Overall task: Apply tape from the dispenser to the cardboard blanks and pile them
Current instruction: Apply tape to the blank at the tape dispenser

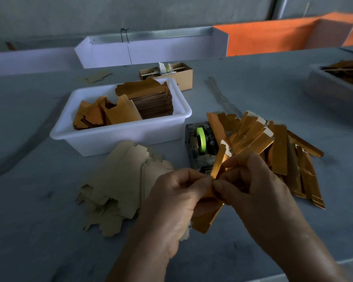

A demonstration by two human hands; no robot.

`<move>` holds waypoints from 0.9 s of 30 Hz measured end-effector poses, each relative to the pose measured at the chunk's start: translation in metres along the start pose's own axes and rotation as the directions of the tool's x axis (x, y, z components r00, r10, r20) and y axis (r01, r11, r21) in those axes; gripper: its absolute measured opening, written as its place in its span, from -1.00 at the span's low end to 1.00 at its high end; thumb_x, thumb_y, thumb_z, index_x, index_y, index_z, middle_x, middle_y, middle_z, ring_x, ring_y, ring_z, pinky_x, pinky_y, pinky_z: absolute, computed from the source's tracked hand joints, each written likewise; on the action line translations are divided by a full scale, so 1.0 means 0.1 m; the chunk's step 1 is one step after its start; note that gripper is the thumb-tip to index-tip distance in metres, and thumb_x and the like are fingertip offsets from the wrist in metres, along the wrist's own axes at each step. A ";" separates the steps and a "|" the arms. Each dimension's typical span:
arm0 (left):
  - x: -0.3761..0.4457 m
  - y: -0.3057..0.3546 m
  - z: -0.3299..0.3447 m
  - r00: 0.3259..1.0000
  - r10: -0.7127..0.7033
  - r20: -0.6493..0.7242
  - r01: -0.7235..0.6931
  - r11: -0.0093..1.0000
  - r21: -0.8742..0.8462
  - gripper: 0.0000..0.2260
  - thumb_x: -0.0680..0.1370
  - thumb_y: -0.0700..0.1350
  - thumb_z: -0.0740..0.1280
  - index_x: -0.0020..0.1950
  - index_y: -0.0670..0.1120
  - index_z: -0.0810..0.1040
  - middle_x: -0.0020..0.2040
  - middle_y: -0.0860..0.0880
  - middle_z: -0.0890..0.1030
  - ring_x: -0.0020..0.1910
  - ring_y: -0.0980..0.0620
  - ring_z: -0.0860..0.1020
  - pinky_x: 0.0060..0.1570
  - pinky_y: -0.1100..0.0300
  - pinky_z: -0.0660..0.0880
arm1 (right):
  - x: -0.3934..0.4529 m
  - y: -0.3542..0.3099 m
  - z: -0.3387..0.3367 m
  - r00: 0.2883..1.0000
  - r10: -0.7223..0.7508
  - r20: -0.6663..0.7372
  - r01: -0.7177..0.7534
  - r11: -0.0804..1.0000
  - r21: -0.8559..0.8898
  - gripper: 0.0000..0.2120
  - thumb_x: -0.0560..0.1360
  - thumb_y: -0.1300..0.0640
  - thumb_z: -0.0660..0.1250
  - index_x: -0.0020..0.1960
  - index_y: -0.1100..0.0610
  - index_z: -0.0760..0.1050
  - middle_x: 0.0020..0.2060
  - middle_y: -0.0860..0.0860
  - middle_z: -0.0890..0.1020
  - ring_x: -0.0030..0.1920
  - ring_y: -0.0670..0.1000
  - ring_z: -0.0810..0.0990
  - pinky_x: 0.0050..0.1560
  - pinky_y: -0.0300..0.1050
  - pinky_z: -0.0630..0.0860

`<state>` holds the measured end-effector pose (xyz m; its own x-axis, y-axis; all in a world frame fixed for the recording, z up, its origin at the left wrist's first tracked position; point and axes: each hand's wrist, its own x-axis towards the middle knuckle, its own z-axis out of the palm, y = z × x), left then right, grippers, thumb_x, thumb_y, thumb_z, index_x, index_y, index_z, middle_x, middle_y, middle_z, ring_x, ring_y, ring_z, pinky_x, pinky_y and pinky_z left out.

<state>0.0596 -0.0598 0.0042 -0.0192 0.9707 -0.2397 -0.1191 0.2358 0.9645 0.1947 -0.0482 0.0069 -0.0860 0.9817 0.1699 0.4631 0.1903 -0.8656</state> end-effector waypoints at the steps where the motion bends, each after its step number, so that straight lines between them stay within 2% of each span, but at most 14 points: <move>1: -0.01 -0.01 0.02 0.999 0.013 -0.035 -0.012 1.000 0.017 -0.92 0.48 -0.17 0.38 -0.18 -0.14 0.64 -0.23 -0.11 0.70 -0.21 -0.04 0.69 -0.15 0.12 0.64 | -0.01 -0.01 0.01 1.000 -0.002 -0.009 0.002 0.999 -0.037 -0.74 0.39 0.14 0.43 -0.09 -0.06 0.37 -0.36 -0.09 0.63 -0.26 -0.26 0.60 -0.29 -0.44 0.51; 4: -0.03 -0.05 0.08 0.990 0.081 -0.116 -0.075 0.996 0.051 -0.83 0.52 -0.20 0.35 -0.26 -0.11 0.64 -0.31 -0.11 0.68 -0.31 -0.03 0.68 -0.29 0.15 0.61 | -0.02 -0.04 0.03 0.999 -0.006 -0.038 0.000 0.988 -0.157 -0.77 0.42 0.10 0.42 -0.06 -0.04 0.37 -0.31 -0.11 0.61 -0.27 -0.18 0.60 -0.31 -0.32 0.54; 7: -0.07 -0.07 0.14 0.969 0.165 -0.186 -0.153 0.985 0.079 -0.81 0.49 -0.20 0.38 -0.34 -0.10 0.64 -0.38 -0.10 0.65 -0.39 0.02 0.65 -0.43 0.29 0.51 | -0.02 -0.06 0.03 0.999 -0.007 -0.052 -0.005 0.975 -0.221 -0.77 0.45 0.09 0.39 -0.01 -0.02 0.36 -0.27 -0.13 0.59 -0.23 -0.19 0.57 -0.33 -0.35 0.48; 9: -0.08 -0.10 0.17 0.961 0.180 -0.208 -0.169 0.983 0.073 -0.82 0.47 -0.21 0.39 -0.33 -0.10 0.65 -0.39 -0.08 0.66 -0.36 0.01 0.66 -0.41 0.33 0.52 | -0.03 -0.07 0.02 0.999 0.016 -0.040 -0.025 0.971 -0.236 -0.79 0.47 0.09 0.37 0.00 -0.02 0.35 -0.25 -0.14 0.58 -0.21 -0.20 0.57 -0.30 -0.36 0.48; 13: -0.09 -0.15 0.18 0.964 0.156 -0.218 -0.140 0.986 0.086 -0.88 0.48 -0.19 0.39 -0.25 -0.11 0.66 -0.34 -0.07 0.68 -0.32 0.02 0.68 -0.33 0.27 0.58 | -0.01 -0.11 0.02 0.994 0.108 -0.004 -0.103 0.942 -0.319 -0.76 0.48 0.02 0.35 -0.01 -0.06 0.27 -0.24 -0.16 0.54 -0.20 -0.18 0.55 -0.20 -0.32 0.50; 15: -0.08 -0.17 0.16 0.972 0.099 -0.214 -0.093 0.995 0.037 -0.87 0.49 -0.22 0.38 -0.25 -0.13 0.65 -0.33 -0.08 0.68 -0.30 -0.01 0.68 -0.30 0.24 0.59 | 0.00 -0.14 0.02 0.987 0.158 0.012 -0.141 0.912 -0.386 -0.71 0.46 -0.06 0.35 -0.02 -0.08 0.23 -0.23 -0.15 0.53 -0.20 -0.14 0.55 -0.17 -0.22 0.54; 17: -0.08 -0.17 0.14 0.976 0.037 -0.214 -0.048 0.998 -0.047 -0.86 0.51 -0.25 0.36 -0.24 -0.15 0.64 -0.31 -0.10 0.69 -0.28 -0.04 0.69 -0.31 0.25 0.59 | 0.01 -0.15 0.00 0.986 0.165 -0.001 -0.147 0.876 -0.459 -0.66 0.40 -0.20 0.34 -0.04 -0.09 0.23 -0.28 -0.14 0.50 -0.27 -0.16 0.52 -0.25 -0.21 0.52; 19: -0.09 -0.16 0.11 0.977 0.002 -0.212 -0.023 0.995 -0.100 -0.89 0.51 -0.23 0.36 -0.20 -0.16 0.64 -0.27 -0.12 0.70 -0.26 -0.05 0.69 -0.31 0.21 0.61 | -0.01 -0.14 -0.01 0.989 0.142 -0.037 -0.140 0.842 -0.522 -0.54 0.24 -0.42 0.19 -0.11 -0.10 0.23 -0.35 -0.14 0.45 -0.35 -0.18 0.46 -0.38 -0.26 0.42; 20: -0.09 -0.15 0.11 0.978 -0.006 -0.207 -0.016 0.994 -0.105 -0.91 0.51 -0.21 0.36 -0.16 -0.15 0.63 -0.26 -0.12 0.70 -0.25 -0.06 0.69 -0.29 0.15 0.63 | -0.02 -0.12 -0.02 0.990 0.133 -0.036 -0.133 0.850 -0.510 -0.48 0.15 -0.48 0.09 -0.14 -0.10 0.24 -0.36 -0.15 0.45 -0.36 -0.18 0.46 -0.39 -0.27 0.41; 21: -0.08 -0.14 0.10 0.979 -0.008 -0.201 -0.015 0.994 -0.109 -0.95 0.50 -0.20 0.38 -0.14 -0.16 0.62 -0.26 -0.11 0.70 -0.25 -0.07 0.70 -0.27 0.08 0.64 | -0.03 -0.08 -0.02 0.991 0.131 -0.021 -0.126 0.884 -0.449 -0.48 0.12 -0.47 0.08 -0.15 -0.10 0.28 -0.36 -0.15 0.48 -0.34 -0.18 0.49 -0.37 -0.28 0.43; 22: -0.08 -0.14 0.09 0.981 -0.013 -0.196 -0.013 0.991 -0.130 -0.94 0.47 -0.19 0.41 -0.10 -0.16 0.60 -0.26 -0.11 0.70 -0.25 -0.09 0.70 -0.26 0.04 0.64 | -0.02 -0.04 -0.02 0.991 0.130 -0.002 -0.123 0.934 -0.335 -0.55 0.16 -0.41 0.17 -0.15 -0.11 0.34 -0.34 -0.14 0.53 -0.31 -0.17 0.53 -0.34 -0.33 0.46; 24: -0.04 -0.17 0.05 0.984 -0.031 -0.177 -0.011 0.973 -0.232 -0.71 0.32 -0.15 0.47 -0.03 -0.18 0.53 -0.21 -0.14 0.70 -0.22 -0.12 0.69 -0.28 0.05 0.64 | 0.00 0.03 -0.01 0.981 0.184 0.058 -0.183 0.983 -0.029 -0.79 0.31 -0.12 0.38 -0.11 -0.09 0.45 -0.29 -0.11 0.62 -0.22 -0.17 0.61 -0.28 -0.37 0.49; 26: -0.02 -0.17 0.03 0.990 -0.077 -0.121 0.031 0.940 -0.341 -0.56 0.24 -0.12 0.46 0.06 -0.21 0.49 -0.12 -0.19 0.70 -0.18 -0.14 0.69 -0.29 0.13 0.62 | -0.01 0.06 0.01 0.958 0.240 0.158 -0.276 0.920 0.278 -0.82 0.39 0.14 0.39 -0.03 -0.02 0.52 -0.25 -0.07 0.68 -0.17 -0.13 0.65 -0.18 -0.28 0.51; 27: -0.03 -0.16 0.03 0.992 -0.092 -0.085 0.058 0.938 -0.343 -0.56 0.26 -0.12 0.46 0.08 -0.23 0.48 -0.11 -0.21 0.69 -0.17 -0.14 0.69 -0.29 0.15 0.62 | -0.01 0.08 0.01 0.952 0.253 0.172 -0.300 0.882 0.364 -0.82 0.42 0.19 0.36 -0.01 -0.01 0.53 -0.24 -0.05 0.69 -0.17 -0.09 0.66 -0.13 -0.22 0.51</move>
<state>0.0642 -0.0664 -0.0107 -0.0925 0.9372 -0.3363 -0.4532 0.2611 0.8523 0.1977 -0.0476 -0.0012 -0.1166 0.9835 -0.1382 0.1131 -0.1251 -0.9857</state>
